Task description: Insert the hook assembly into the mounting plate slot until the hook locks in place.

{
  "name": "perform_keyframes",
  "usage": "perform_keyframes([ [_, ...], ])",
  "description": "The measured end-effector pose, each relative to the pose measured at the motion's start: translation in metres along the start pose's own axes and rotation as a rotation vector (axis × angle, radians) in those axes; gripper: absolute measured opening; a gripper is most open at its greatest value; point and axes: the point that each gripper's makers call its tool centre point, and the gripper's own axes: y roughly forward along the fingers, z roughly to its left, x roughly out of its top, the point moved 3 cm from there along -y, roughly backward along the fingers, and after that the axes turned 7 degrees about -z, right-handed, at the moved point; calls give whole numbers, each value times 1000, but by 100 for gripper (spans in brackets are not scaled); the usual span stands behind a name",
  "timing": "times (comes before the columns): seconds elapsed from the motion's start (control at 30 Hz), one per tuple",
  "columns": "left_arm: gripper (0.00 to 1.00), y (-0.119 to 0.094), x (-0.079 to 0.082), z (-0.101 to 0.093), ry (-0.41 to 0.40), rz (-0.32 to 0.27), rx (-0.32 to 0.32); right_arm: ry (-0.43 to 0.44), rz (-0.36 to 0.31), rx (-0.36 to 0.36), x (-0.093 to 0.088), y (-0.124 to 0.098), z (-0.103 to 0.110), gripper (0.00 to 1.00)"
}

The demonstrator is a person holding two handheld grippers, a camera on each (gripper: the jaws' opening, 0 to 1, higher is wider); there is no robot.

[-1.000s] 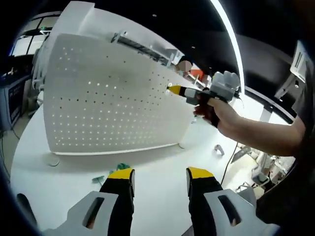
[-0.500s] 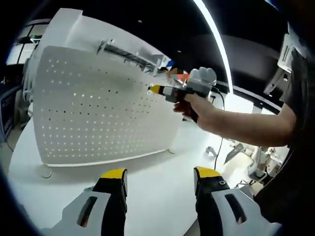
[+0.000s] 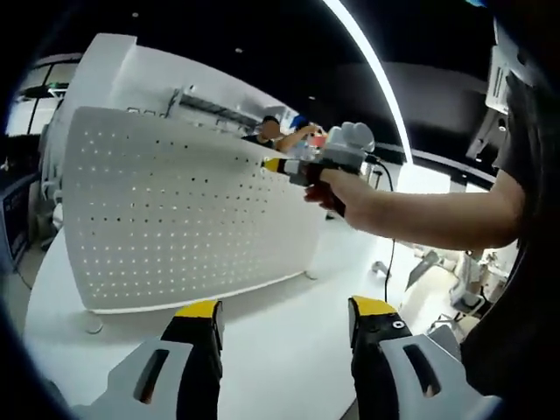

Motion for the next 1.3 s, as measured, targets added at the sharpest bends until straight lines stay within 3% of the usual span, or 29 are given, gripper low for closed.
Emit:
perform_keyframes([
  [0.3,56,0,-1,3,3,8,9,-6,-18,-38,7,7,3,0],
  [1.3,51,-1,-3,14,-4,12,13,-48,-17,-103,-8,9,7,0],
])
